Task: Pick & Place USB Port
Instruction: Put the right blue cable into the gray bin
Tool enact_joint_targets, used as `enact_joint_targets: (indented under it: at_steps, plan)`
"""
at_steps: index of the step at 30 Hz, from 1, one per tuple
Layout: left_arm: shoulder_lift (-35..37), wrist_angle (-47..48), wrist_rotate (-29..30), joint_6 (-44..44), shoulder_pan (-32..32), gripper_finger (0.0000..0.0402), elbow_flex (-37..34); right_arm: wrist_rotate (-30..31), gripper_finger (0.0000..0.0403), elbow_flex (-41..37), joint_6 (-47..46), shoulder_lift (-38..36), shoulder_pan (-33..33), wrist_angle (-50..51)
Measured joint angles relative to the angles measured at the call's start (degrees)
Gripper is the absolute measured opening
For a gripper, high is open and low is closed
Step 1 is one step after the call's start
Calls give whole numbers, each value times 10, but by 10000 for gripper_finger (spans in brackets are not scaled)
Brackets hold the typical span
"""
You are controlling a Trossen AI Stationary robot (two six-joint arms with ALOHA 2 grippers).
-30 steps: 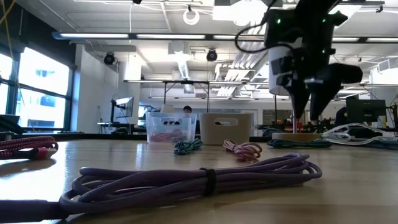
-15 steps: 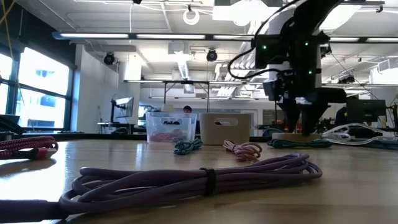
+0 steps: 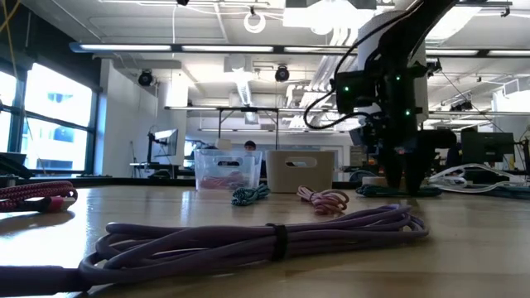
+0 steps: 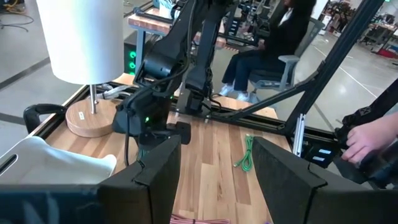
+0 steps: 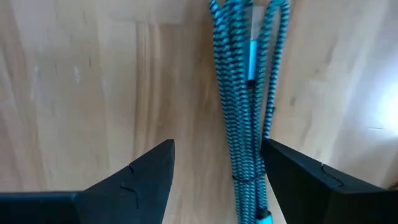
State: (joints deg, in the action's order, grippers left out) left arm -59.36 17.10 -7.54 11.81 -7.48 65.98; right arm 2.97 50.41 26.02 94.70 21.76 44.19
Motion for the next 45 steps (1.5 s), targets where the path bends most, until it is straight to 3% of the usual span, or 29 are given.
enact_joint_targets:
  at_steps: [9, 12, 17, 18, 28, 37, 45]
  plan:
    - [0, 0, -11, 0, 0, 195, 0, 7, 217, 3, -4, 39, 0, -7]
    - [0, 0, -11, 0, 0, 195, 0, 12, 171, 3, -6, 39, 0, -10]
    - [0, 0, -31, 0, 0, 195, 0, 32, 32, 2, -23, 41, 0, -22]
    - [0, 0, -37, 0, 0, 195, 0, 31, 20, 2, -27, 41, 0, -22]
    - [0, 0, -46, -19, 0, 195, 0, 51, 7, -1, -154, 14, -19, -1]
    - [0, 0, -51, -79, 0, 195, 0, 52, 3, 0, -365, -109, -104, 54]
    - [0, 11, -49, -151, 0, 195, 0, 84, 3, 88, -588, -195, -175, 10]
